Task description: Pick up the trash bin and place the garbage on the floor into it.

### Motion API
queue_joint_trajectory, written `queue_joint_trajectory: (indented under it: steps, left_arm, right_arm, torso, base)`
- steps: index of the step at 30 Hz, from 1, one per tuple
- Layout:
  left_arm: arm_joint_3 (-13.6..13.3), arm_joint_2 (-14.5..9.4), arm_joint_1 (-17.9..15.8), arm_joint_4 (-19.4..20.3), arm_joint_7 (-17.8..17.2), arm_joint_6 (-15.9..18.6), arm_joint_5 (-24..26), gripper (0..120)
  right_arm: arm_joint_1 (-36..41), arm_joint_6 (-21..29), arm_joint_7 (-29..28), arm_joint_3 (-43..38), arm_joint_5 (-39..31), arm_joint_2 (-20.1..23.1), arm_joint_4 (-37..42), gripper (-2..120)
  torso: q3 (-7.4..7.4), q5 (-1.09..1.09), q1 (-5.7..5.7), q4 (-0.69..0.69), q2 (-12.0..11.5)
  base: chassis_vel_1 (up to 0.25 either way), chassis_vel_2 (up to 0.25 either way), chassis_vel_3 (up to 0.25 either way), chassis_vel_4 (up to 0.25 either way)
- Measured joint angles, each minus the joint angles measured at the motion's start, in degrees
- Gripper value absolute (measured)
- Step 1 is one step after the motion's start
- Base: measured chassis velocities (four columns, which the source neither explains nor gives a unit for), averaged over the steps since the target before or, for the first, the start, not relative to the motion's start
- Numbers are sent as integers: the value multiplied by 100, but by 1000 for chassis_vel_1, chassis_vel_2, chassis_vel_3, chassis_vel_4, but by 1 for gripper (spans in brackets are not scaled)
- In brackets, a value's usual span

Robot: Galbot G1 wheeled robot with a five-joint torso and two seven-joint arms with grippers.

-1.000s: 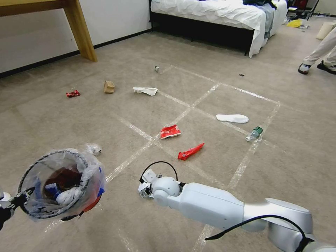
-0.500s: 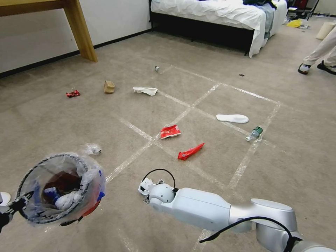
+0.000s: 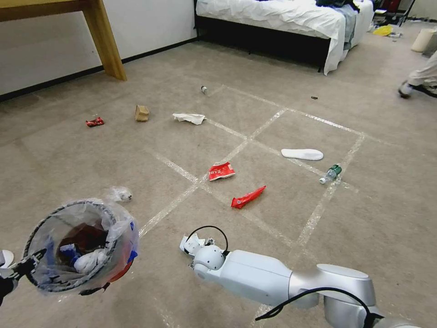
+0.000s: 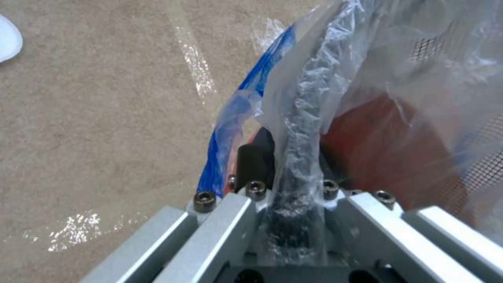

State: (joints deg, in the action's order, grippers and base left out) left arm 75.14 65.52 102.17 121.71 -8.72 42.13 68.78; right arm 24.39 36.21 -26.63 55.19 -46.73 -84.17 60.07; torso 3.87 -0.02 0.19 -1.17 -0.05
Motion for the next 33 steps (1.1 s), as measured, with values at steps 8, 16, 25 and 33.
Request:
queue_joint_trajectory:
  steps: [8, 16, 25, 33]
  left_arm:
    - [0, -29, -13, -60, 56, 0, -1, 1]
    - [0, -25, -11, -137, 177, 0, -81, 1]
    - [6, -27, -5, -181, 242, 0, -122, 1]
    - [-24, -3, -26, -198, 268, 0, -189, 1]
  right_arm:
    - [12, -440, 166, 30, 197, -181, -214, 90]
    - [26, -824, 327, 60, 475, -357, -599, 79]
    - [79, -1108, 469, 67, 687, -424, -840, 52]
    - [78, -1125, 488, 70, 708, -364, -810, 20]
  torso:
    - [0, 0, 0, 0, 0]
    - [0, 0, 0, 0, 0]
    - [0, 1, 0, 0, 0]
    - [0, 0, 0, 0, 0]
  base:
    - [0, 0, 0, 0]
    - [0, 0, 0, 0]
    - [0, 0, 0, 0]
    - [0, 0, 0, 0]
